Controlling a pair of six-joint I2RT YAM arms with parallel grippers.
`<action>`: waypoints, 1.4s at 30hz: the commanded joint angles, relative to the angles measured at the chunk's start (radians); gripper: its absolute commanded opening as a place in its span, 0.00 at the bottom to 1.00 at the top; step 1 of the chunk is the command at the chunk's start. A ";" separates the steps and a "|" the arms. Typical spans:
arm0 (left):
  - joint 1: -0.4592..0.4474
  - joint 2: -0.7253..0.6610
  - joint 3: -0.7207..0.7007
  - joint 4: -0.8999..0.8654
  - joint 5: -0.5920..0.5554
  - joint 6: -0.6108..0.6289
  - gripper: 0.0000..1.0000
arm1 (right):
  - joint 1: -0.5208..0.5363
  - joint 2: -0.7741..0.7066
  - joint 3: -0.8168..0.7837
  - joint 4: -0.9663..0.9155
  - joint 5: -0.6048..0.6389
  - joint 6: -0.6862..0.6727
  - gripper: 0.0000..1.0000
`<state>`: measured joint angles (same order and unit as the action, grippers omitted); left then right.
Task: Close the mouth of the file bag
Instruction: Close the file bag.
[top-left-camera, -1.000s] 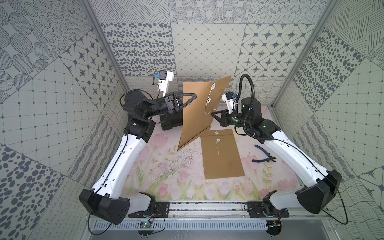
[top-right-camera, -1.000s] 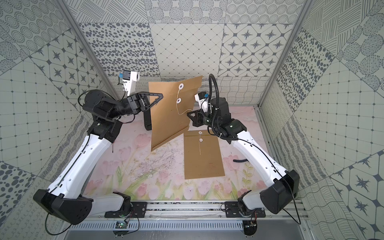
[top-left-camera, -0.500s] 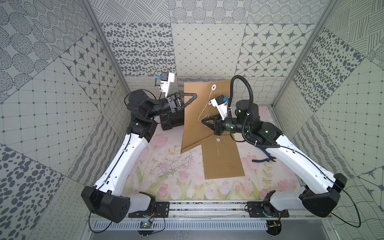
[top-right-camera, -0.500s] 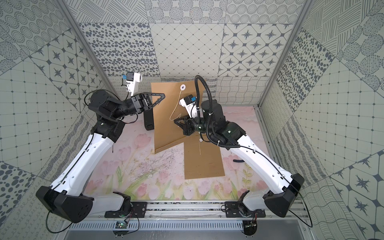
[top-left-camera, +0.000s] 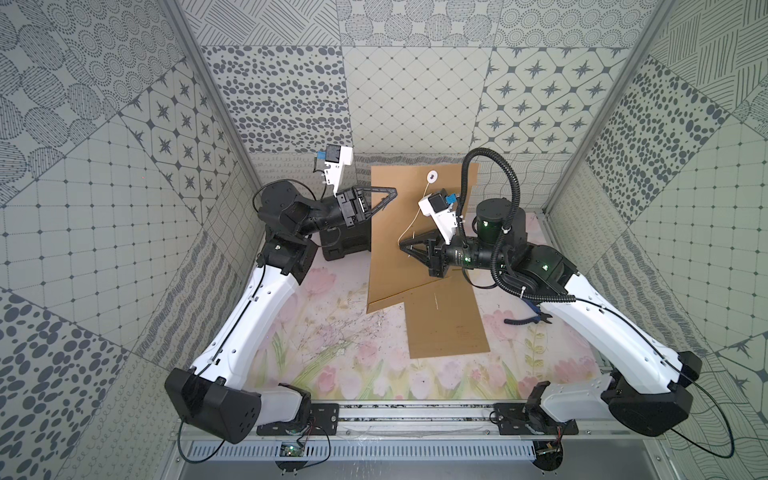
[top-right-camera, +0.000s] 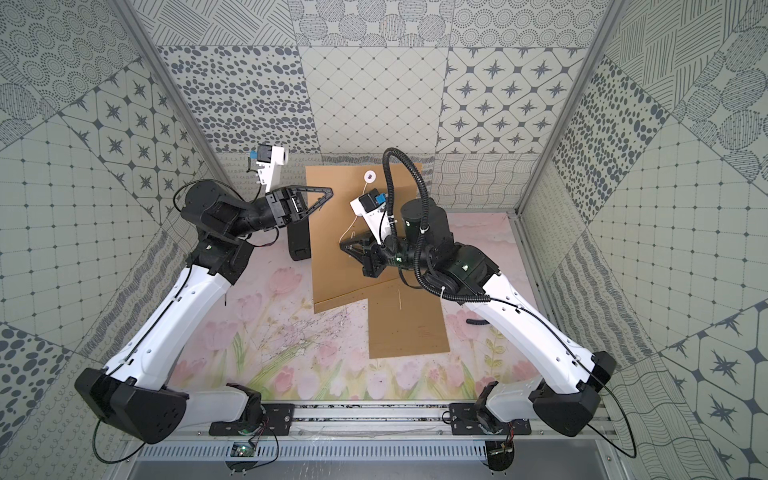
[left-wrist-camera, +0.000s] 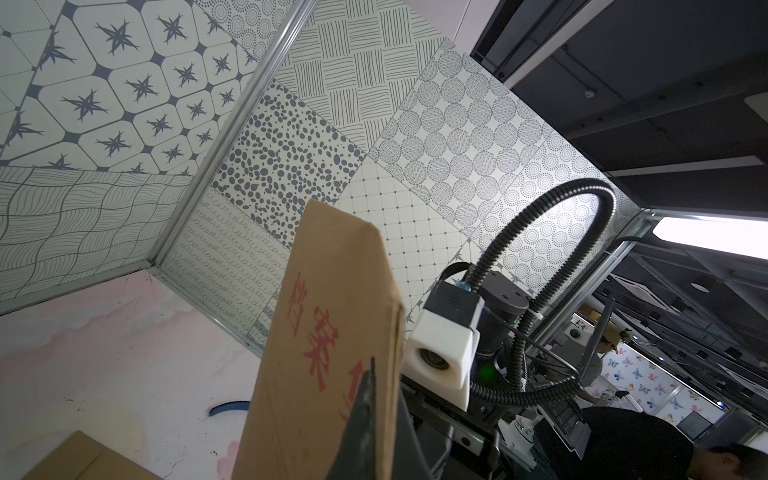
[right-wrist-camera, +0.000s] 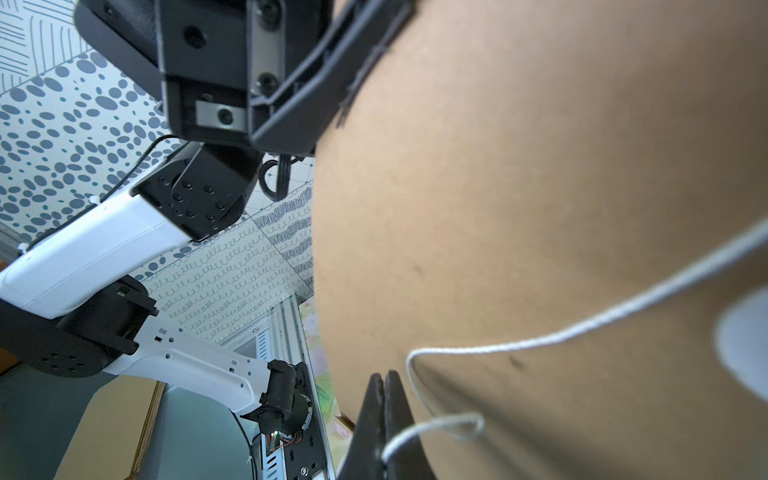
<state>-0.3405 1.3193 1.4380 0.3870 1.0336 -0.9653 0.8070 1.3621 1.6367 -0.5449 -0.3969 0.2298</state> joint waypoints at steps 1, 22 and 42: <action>-0.027 -0.016 -0.004 0.107 0.060 -0.011 0.00 | -0.025 0.013 0.037 0.000 -0.012 0.022 0.00; -0.071 -0.017 -0.011 0.074 0.066 0.044 0.00 | -0.157 -0.050 -0.048 0.057 -0.052 0.101 0.00; 0.095 0.081 0.175 0.058 0.177 0.031 0.00 | -0.536 -0.312 -0.516 0.351 -0.337 0.131 0.84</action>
<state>-0.2863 1.4044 1.5848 0.4004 1.1217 -0.9394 0.3424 1.0660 1.1397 -0.3664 -0.6044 0.3088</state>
